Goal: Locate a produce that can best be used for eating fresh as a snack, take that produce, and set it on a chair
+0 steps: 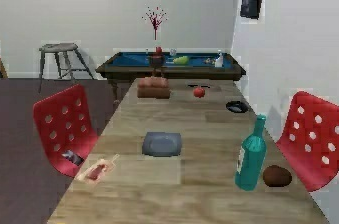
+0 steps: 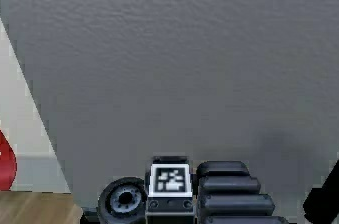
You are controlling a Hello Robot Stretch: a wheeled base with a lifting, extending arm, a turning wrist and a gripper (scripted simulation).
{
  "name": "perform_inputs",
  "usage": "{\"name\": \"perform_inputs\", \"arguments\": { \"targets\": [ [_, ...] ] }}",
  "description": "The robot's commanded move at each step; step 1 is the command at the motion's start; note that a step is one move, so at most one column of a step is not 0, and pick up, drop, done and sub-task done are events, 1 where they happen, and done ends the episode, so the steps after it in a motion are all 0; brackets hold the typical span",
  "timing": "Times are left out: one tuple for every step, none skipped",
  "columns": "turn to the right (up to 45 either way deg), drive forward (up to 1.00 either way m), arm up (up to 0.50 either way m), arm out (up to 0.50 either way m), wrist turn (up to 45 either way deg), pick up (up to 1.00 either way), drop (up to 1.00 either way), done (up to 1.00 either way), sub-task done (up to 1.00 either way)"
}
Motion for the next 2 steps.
{"name": "perform_inputs", "arguments": {
  "targets": [
    [45.0, 0.00, 0.00, 0.00, 0.0, 0.00, 0.00, 0.00, 0.00],
    [-45.0, 0.00, 0.00, 0.00, 0.0, 0.00, 0.00, 0.00, 0.00]
  ]
}}
